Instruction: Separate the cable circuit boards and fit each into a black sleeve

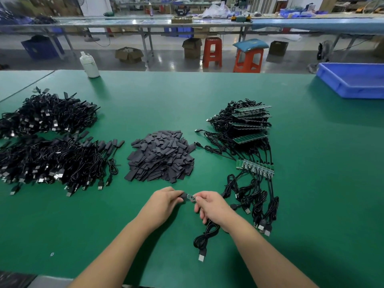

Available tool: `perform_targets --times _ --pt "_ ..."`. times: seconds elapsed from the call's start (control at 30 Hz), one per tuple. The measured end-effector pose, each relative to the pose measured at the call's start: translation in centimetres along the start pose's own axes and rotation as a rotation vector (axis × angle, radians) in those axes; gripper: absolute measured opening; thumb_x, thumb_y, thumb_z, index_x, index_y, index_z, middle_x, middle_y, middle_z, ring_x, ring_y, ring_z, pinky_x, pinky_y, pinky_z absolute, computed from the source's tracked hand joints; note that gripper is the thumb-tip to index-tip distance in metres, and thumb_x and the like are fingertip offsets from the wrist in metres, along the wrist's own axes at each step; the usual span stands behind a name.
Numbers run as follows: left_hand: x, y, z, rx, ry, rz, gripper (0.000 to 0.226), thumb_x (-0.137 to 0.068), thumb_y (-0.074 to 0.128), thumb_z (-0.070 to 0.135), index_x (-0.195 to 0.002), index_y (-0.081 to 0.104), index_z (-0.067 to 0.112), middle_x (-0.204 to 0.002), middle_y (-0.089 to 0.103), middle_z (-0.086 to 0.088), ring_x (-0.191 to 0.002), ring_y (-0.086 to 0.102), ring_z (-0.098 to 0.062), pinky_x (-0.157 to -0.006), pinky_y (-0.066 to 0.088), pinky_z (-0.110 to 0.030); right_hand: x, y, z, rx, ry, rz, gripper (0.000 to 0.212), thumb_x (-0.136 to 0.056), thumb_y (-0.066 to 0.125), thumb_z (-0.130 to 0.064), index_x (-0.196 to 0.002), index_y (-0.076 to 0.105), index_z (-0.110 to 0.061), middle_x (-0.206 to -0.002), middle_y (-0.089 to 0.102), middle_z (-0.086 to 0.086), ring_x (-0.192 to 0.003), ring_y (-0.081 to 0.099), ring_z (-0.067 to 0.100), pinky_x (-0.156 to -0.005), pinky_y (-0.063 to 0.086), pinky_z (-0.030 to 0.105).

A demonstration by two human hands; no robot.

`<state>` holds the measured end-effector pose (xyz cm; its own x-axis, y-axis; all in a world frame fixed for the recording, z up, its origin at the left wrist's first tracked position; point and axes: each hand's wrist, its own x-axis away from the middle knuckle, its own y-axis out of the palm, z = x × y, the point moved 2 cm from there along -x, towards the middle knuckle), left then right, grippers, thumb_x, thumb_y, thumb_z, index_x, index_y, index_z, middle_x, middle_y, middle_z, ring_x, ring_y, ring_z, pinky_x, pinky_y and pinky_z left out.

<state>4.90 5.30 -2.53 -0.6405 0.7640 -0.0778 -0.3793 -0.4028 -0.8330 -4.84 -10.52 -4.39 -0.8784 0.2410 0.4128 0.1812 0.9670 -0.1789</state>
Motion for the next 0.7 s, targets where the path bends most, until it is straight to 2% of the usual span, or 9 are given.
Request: perform_targets --times 0.1,0.2,0.37,0.7 --pt "0.03 0.22 0.05 -0.017 -0.004 0.019 0.031 -0.097 0.060 0.025 -0.126 0.065 0.016 -0.101 0.067 -0.005 -0.095 0.062 -0.022 -0.085 0.048 -0.031 0.16 0.03 -0.18 0.006 -0.007 -0.004 0.024 -0.106 0.040 -0.014 -0.120 0.058 -0.007 -0.074 0.061 0.003 -0.043 0.048 0.008 -0.047 0.046 0.022" --pt "0.06 0.26 0.02 0.009 -0.007 0.056 0.033 -0.095 0.063 0.024 -0.127 0.065 0.015 -0.109 0.070 -0.003 -0.101 0.064 -0.019 -0.090 0.048 -0.028 0.32 0.04 -0.34 0.015 -0.015 -0.008 0.023 -0.106 0.040 -0.013 -0.118 0.059 -0.007 -0.073 0.060 0.003 -0.042 0.048 0.006 -0.045 0.046 0.021" --pt "0.22 0.01 -0.19 0.024 0.012 0.063 0.021 -0.094 0.064 0.024 -0.114 0.072 0.019 -0.098 0.072 0.002 -0.090 0.064 -0.014 -0.084 0.049 -0.025 0.46 0.04 -0.46 0.034 -0.014 -0.015 0.023 -0.105 0.041 -0.013 -0.113 0.061 -0.005 -0.072 0.060 0.001 -0.043 0.048 0.007 -0.046 0.046 0.022" --pt "-0.60 0.46 0.74 -0.162 0.172 -0.068 0.021 -0.097 0.058 0.028 -0.114 0.068 0.022 -0.101 0.065 0.005 -0.091 0.064 -0.019 -0.082 0.050 -0.033 0.65 0.41 -0.73 0.089 -0.021 -0.038 0.022 -0.105 0.041 -0.015 -0.119 0.058 -0.009 -0.076 0.065 0.001 -0.045 0.049 0.011 -0.046 0.048 0.024"
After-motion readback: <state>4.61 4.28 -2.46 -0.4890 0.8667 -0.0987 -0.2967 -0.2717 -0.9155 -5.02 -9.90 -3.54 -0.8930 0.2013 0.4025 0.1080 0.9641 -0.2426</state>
